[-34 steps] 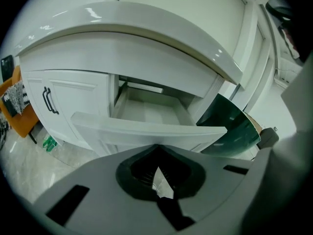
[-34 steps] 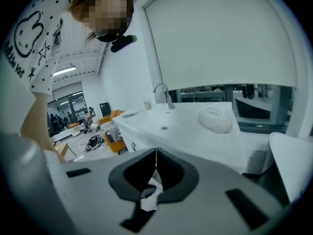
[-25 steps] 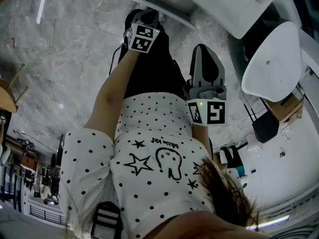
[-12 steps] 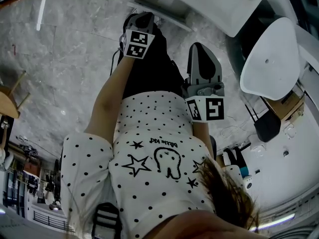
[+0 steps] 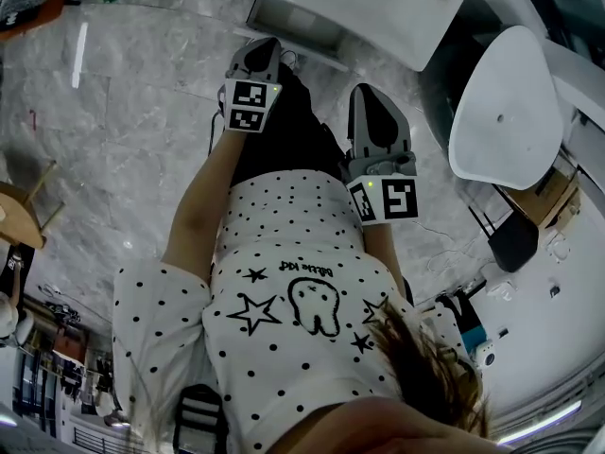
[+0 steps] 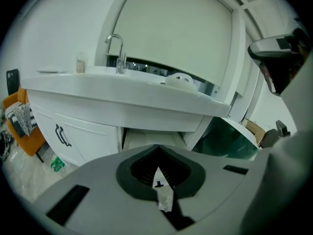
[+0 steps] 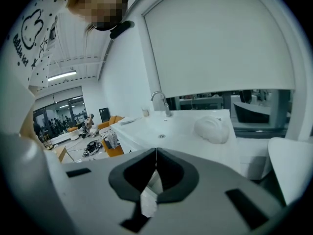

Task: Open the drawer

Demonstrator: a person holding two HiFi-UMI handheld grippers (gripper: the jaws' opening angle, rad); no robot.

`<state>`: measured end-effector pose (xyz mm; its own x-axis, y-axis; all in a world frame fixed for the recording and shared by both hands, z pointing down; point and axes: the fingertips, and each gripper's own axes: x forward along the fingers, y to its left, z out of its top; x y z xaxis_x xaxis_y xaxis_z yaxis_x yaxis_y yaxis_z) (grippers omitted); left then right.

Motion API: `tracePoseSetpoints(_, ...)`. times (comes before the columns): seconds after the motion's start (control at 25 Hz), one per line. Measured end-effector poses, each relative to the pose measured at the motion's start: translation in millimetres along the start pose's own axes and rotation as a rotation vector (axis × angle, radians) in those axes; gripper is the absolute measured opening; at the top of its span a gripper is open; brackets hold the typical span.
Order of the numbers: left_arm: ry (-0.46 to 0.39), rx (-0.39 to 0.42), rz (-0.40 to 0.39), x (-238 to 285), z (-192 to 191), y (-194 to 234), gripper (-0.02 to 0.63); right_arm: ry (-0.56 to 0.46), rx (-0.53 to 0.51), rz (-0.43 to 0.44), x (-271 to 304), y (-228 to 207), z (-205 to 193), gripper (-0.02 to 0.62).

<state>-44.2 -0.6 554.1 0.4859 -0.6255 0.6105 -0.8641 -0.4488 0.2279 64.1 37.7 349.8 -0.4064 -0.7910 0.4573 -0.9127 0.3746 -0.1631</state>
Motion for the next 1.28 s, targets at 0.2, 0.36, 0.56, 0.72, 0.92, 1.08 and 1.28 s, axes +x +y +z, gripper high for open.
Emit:
tracePoseSetpoints(0.2, -0.04, 0.002, 0.005, -14, 30, 0, 0.003, -0.014, -0.008, -0.016, 0, -3, 12, 0.014)
tracePoseSetpoints(0.36, -0.075, 0.025, -0.007, -18, 55, -1, 0.003, -0.033, -0.011, -0.03, 2, -8, 22, 0.014)
tracePoseSetpoints(0.56, -0.108, 0.038, -0.026, -24, 82, -1, 0.003, -0.051, -0.008, -0.042, 5, -10, 29, 0.014)
tracePoseSetpoints(0.72, -0.141, 0.062, -0.06, -31, 106, -4, 0.003, -0.068, -0.001, -0.062, 9, -11, 40, 0.014)
tracePoseSetpoints(0.92, -0.17, 0.082, -0.094, -36, 131, -4, 0.003, -0.087, 0.015, -0.099, 10, -13, 51, 0.014)
tracePoseSetpoints(1.08, -0.192, 0.1, -0.125, -36, 151, -6, 0.003, -0.101, 0.018, -0.139, 10, -16, 60, 0.014)
tracePoseSetpoints(1.28, -0.218, 0.12, -0.146, -39, 173, -9, 0.003, -0.115, 0.027, -0.174, 6, -19, 67, 0.014)
